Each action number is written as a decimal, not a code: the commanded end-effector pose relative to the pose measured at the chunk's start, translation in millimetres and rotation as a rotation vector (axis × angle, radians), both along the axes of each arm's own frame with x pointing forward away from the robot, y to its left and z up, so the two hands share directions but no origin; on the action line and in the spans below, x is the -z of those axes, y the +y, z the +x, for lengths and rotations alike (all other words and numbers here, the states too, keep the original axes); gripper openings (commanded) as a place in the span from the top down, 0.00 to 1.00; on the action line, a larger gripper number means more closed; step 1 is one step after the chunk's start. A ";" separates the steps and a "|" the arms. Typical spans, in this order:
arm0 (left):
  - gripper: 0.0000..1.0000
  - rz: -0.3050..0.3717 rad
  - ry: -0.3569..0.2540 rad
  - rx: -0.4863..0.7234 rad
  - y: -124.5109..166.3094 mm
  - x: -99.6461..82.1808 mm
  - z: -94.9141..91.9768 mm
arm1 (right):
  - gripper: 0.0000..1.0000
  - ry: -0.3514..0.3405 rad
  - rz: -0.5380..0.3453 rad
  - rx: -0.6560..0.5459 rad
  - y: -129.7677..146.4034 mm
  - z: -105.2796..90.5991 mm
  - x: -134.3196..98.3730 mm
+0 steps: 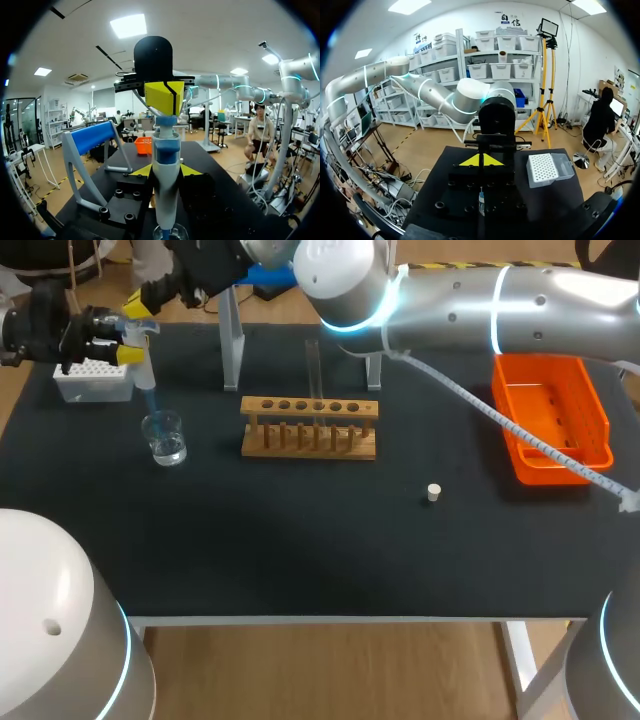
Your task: Invert the test tube, pick up the pipette, mount the tip to pipette, aspirate from beaker and dispense into the tube, eject the tip, return the pipette, and cap with the stopper.
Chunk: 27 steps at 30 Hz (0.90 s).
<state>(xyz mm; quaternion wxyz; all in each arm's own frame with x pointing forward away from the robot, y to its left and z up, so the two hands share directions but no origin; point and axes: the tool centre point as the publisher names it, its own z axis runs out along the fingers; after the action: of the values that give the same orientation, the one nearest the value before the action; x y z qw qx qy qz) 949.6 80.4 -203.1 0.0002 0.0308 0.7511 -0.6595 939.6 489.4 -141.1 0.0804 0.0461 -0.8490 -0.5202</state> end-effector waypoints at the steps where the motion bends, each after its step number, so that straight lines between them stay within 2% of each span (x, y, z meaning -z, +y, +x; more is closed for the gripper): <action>1: 1.00 -0.001 0.000 0.005 1.3 -3.7 2.3 | 1.00 0.005 -0.007 -0.005 -0.1 0.1 6.0; 22: 1.00 -0.001 0.000 0.005 1.3 -3.7 2.3 | 1.00 0.021 -0.030 -0.013 0.2 -1.0 15.4; 27: 1.00 -0.001 0.000 0.005 1.3 -3.7 2.3 | 1.00 0.007 -0.009 -0.021 0.6 -0.7 2.4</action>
<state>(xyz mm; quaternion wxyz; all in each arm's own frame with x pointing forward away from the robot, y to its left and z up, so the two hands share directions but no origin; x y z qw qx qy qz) 949.7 80.7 -203.7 0.0013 0.0309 0.7500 -0.6607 937.7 490.5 -145.1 0.0879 0.0493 -0.8507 -0.5159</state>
